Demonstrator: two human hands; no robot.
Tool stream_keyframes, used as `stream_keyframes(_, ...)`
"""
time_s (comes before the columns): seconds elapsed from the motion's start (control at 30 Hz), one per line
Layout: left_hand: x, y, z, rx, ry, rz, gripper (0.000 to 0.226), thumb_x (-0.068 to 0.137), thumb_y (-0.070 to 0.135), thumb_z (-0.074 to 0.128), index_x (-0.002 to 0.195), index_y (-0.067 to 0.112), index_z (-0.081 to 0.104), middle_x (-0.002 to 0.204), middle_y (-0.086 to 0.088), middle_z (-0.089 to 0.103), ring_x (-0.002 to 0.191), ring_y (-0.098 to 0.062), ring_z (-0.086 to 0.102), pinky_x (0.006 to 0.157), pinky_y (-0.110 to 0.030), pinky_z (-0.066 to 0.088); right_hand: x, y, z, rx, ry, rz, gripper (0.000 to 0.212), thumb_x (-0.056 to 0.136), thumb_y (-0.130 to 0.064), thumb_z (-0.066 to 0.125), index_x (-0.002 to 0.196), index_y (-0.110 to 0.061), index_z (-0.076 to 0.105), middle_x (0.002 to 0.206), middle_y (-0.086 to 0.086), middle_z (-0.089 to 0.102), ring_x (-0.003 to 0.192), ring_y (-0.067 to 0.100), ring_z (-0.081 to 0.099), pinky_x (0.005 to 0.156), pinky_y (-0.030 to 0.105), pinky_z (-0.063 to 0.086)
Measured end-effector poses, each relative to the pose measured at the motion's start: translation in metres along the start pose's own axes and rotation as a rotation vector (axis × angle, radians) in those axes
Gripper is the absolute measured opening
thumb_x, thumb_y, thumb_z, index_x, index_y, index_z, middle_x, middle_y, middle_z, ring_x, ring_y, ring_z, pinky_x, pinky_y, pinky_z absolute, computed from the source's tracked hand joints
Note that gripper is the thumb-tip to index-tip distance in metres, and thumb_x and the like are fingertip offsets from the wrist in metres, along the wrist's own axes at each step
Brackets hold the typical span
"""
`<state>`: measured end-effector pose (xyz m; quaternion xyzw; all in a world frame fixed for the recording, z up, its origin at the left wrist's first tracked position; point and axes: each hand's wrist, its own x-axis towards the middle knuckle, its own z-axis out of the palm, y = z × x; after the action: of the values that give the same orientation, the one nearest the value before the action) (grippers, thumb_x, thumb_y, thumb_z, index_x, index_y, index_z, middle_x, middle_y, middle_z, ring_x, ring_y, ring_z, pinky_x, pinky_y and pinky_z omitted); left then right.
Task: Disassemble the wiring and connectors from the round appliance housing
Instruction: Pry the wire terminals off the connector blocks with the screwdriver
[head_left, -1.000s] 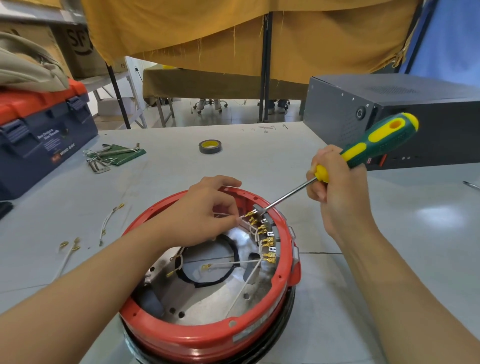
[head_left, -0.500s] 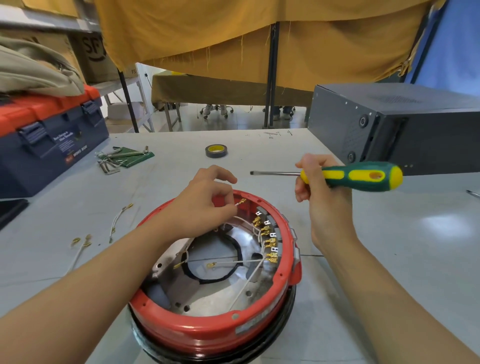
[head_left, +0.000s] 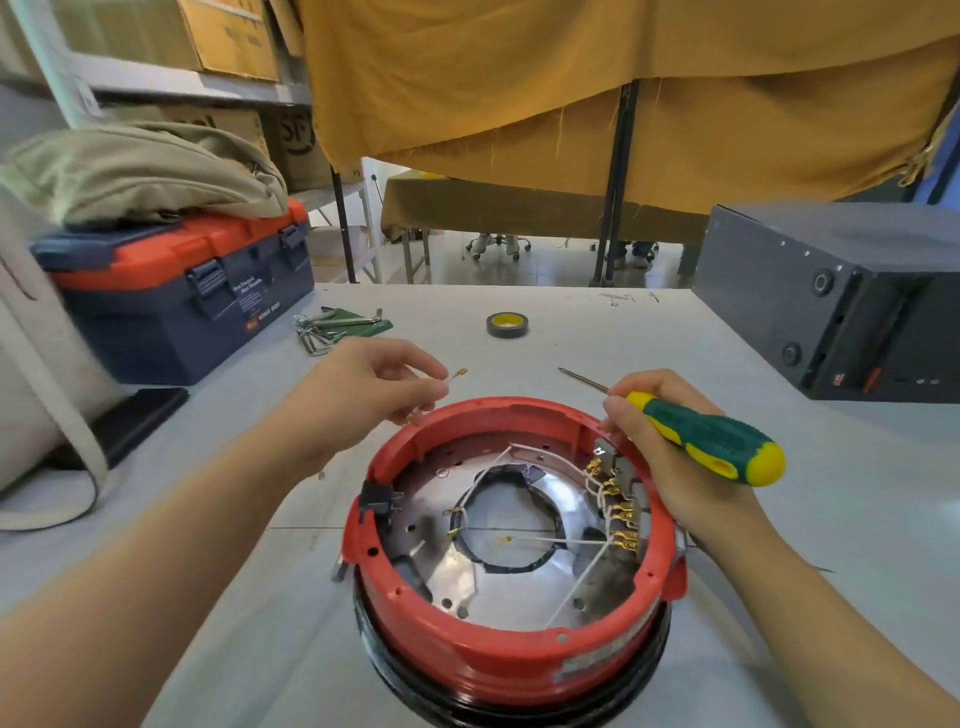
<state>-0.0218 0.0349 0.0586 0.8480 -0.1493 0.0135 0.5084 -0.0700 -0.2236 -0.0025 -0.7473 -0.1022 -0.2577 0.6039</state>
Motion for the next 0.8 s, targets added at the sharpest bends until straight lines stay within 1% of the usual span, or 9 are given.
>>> stream_keyframes(0.07,-0.009,-0.019,-0.025,0.063,0.085,-0.057,0.007,0.08,0.017,0.073,0.085,0.018,0.068,0.064,-0.002,0.07,0.056,-0.009,0.06,0.058,-0.023,0.05,0.0,0.0,0.001,0.0,-0.004,0.004,0.005,0.082,-0.037,0.064,0.082,-0.032,0.063,0.074,-0.004,0.07,0.068,0.006,0.068,0.06,0.013,0.051)
stream_keyframes(0.13,-0.018,-0.039,-0.044,0.144,0.163,-0.123,0.007,0.079,0.017,0.074,0.082,0.016,0.067,0.065,-0.003,0.07,0.056,-0.012,0.058,0.061,-0.031,0.048,0.0,0.001,0.001,-0.014,0.001,0.012,0.004,0.085,-0.031,0.065,0.082,-0.031,0.063,0.074,-0.003,0.07,0.066,0.005,0.067,0.059,0.013,0.051)
stream_keyframes(0.2,-0.028,-0.058,-0.058,0.241,0.201,-0.188,0.006,0.08,0.016,0.073,0.077,0.017,0.067,0.065,-0.005,0.07,0.06,-0.018,0.06,0.064,-0.034,0.049,0.0,0.002,0.001,-0.035,0.01,0.014,0.005,0.086,-0.027,0.065,0.082,-0.03,0.063,0.074,-0.003,0.07,0.066,0.006,0.067,0.059,0.014,0.052)
stream_keyframes(0.27,-0.037,-0.075,-0.065,0.345,0.186,-0.231,0.008,0.08,0.014,0.073,0.074,0.017,0.069,0.065,-0.005,0.07,0.059,-0.018,0.06,0.064,-0.028,0.048,0.0,0.002,0.0,-0.04,0.017,0.019,0.005,0.087,-0.025,0.065,0.083,-0.027,0.063,0.073,-0.003,0.07,0.065,0.006,0.067,0.06,0.014,0.052)
stream_keyframes(0.37,-0.045,-0.091,-0.068,0.463,0.147,-0.268,0.006,0.08,0.014,0.073,0.075,0.016,0.07,0.062,0.0,0.068,0.057,-0.012,0.06,0.059,-0.021,0.046,0.001,0.002,0.001,-0.047,0.022,0.014,0.004,0.087,-0.023,0.065,0.084,-0.024,0.063,0.073,-0.003,0.07,0.065,0.004,0.067,0.061,0.013,0.053)
stream_keyframes(0.5,-0.046,-0.101,-0.069,0.564,0.126,-0.256,0.007,0.079,0.016,0.073,0.076,0.021,0.07,0.066,0.007,0.065,0.061,-0.004,0.057,0.055,-0.013,0.038,0.001,0.001,0.001,-0.062,0.026,0.016,0.005,0.088,-0.022,0.064,0.084,-0.024,0.062,0.072,-0.005,0.07,0.064,0.003,0.067,0.06,0.012,0.052)
stream_keyframes(0.57,-0.046,-0.104,-0.068,0.598,0.113,-0.242,0.008,0.078,0.016,0.074,0.075,0.022,0.07,0.07,0.007,0.065,0.065,-0.003,0.056,0.055,-0.011,0.035,0.0,0.0,0.001,-0.063,0.026,0.013,0.005,0.088,-0.022,0.064,0.084,-0.025,0.062,0.072,-0.004,0.07,0.064,0.003,0.066,0.06,0.012,0.052)
stream_keyframes(0.7,-0.045,-0.11,-0.066,0.625,0.109,-0.226,0.008,0.077,0.016,0.075,0.075,0.021,0.069,0.073,0.006,0.064,0.066,-0.004,0.055,0.055,-0.009,0.035,0.0,0.0,0.0,-0.063,0.026,0.025,0.004,0.087,-0.024,0.064,0.084,-0.025,0.062,0.072,-0.004,0.07,0.065,0.004,0.067,0.061,0.014,0.053)
stream_keyframes(0.8,-0.042,-0.11,-0.066,0.65,0.107,-0.234,0.007,0.077,0.016,0.075,0.076,0.021,0.069,0.076,0.004,0.063,0.069,-0.004,0.054,0.056,-0.012,0.035,0.0,0.0,0.0,-0.052,0.019,0.022,0.003,0.087,-0.024,0.064,0.084,-0.025,0.062,0.072,-0.004,0.069,0.064,0.005,0.066,0.061,0.014,0.053)
